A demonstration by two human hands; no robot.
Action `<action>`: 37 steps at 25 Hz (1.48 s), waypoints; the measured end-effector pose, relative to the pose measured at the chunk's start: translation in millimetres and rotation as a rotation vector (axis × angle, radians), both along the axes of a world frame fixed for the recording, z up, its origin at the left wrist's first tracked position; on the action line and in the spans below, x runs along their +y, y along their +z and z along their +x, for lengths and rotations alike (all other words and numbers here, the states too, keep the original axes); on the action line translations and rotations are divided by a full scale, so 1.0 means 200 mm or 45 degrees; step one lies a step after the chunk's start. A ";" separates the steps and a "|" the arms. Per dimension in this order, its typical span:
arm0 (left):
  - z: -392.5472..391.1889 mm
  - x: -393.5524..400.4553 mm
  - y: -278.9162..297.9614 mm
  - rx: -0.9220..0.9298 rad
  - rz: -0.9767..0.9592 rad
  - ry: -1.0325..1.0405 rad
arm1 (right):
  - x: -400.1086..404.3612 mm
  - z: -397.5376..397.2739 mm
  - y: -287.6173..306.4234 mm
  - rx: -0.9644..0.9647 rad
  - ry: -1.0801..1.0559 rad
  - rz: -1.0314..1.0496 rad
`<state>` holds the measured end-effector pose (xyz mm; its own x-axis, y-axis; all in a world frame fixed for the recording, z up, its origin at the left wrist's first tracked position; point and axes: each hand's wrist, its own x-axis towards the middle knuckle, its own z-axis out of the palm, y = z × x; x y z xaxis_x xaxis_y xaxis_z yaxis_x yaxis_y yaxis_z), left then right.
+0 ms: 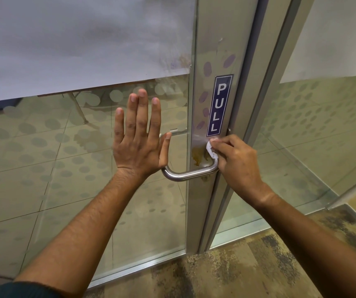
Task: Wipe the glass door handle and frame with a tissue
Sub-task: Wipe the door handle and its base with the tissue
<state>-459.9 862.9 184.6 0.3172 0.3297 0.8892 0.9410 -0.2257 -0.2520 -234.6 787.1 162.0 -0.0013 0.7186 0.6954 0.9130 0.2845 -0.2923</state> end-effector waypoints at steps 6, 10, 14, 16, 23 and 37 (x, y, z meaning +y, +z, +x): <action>0.00 0.00 0.00 0.006 -0.006 0.013 | 0.01 0.02 0.03 -0.435 0.062 0.017; 0.00 -0.01 0.00 -0.012 0.000 -0.004 | 0.02 0.00 -0.01 0.109 0.011 0.028; 0.01 -0.01 0.01 0.011 0.003 -0.007 | 0.04 -0.05 -0.06 0.722 -0.038 0.025; 0.01 -0.01 0.01 0.016 -0.001 -0.003 | 0.05 -0.06 -0.09 0.995 -0.045 -0.030; 0.01 -0.01 0.01 0.025 -0.014 0.015 | 0.06 -0.11 -0.14 1.625 -0.035 -0.130; 0.01 -0.02 0.01 0.042 -0.033 0.035 | -0.05 -0.12 -0.14 2.061 0.092 -0.589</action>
